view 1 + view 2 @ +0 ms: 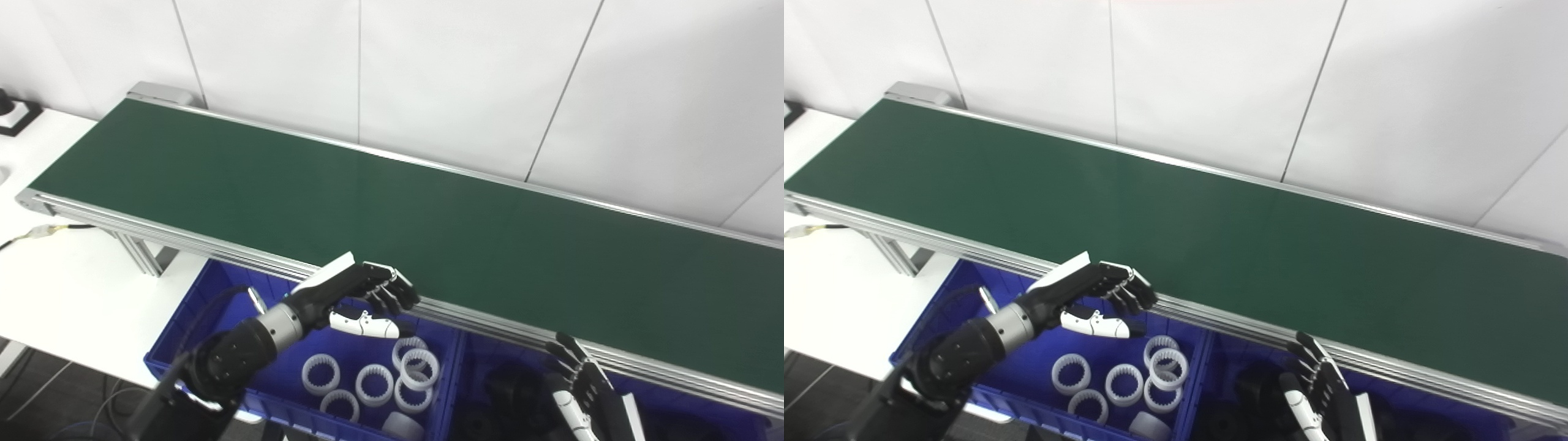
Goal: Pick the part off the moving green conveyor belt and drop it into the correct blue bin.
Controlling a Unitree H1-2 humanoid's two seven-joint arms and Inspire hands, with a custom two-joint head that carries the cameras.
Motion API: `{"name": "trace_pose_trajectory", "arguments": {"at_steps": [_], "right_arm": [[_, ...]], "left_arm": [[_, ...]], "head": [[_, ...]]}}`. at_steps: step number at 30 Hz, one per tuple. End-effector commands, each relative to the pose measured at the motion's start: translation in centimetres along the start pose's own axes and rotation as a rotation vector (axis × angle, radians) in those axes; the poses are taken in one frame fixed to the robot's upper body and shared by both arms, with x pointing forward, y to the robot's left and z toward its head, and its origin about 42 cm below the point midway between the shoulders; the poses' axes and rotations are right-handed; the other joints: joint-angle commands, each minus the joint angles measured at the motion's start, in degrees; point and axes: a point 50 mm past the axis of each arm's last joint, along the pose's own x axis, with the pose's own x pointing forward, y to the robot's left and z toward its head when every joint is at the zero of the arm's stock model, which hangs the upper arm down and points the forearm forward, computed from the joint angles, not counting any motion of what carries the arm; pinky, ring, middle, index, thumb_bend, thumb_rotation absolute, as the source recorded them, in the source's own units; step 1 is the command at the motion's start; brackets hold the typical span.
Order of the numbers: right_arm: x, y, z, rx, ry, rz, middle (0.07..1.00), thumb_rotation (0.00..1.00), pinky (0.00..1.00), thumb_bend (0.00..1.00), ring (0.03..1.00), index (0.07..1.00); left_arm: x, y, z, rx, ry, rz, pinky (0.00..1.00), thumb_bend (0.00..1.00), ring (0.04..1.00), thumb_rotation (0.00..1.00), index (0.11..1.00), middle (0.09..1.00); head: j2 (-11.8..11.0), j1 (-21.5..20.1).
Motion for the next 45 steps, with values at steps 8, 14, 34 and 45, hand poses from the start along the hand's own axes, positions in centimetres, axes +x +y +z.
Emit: {"name": "trace_pose_trajectory", "arguments": {"at_steps": [8, 14, 34, 45], "right_arm": [[0.4, 1.2, 0.8, -0.011, -0.055, -0.008, 0.820, 0.62, 0.71, 0.54, 0.772, 0.863], [0.4, 1.9, 0.7, -0.031, -0.050, -0.003, 0.823, 0.65, 0.71, 0.54, 0.780, 0.864], [0.8, 3.8, 0.3, 0.017, -0.033, 0.005, 0.836, 0.79, 0.73, 0.55, 0.797, 0.874], [1.4, 5.2, 0.0, -0.015, -0.030, 0.011, 0.829, 0.79, 0.73, 0.55, 0.788, 0.871]], "left_arm": [[2.0, -3.6, -3.8, -0.246, -0.121, 0.104, 0.69, 0.82, 0.746, 0.73, 0.806, 0.795], [3.2, -5.9, -6.7, -0.439, -0.133, 0.113, 0.74, 0.81, 0.753, 0.78, 0.815, 0.789], [2.1, -6.2, -10.4, -0.476, -0.080, 0.103, 0.76, 0.78, 0.796, 0.76, 0.818, 0.821], [2.3, -5.2, -10.7, -0.444, -0.098, 0.142, 0.74, 0.76, 0.779, 0.72, 0.807, 0.800]], "head": [[-0.68, -6.08], [-0.94, -9.61], [-1.93, -19.17], [-2.10, -25.73]]}}
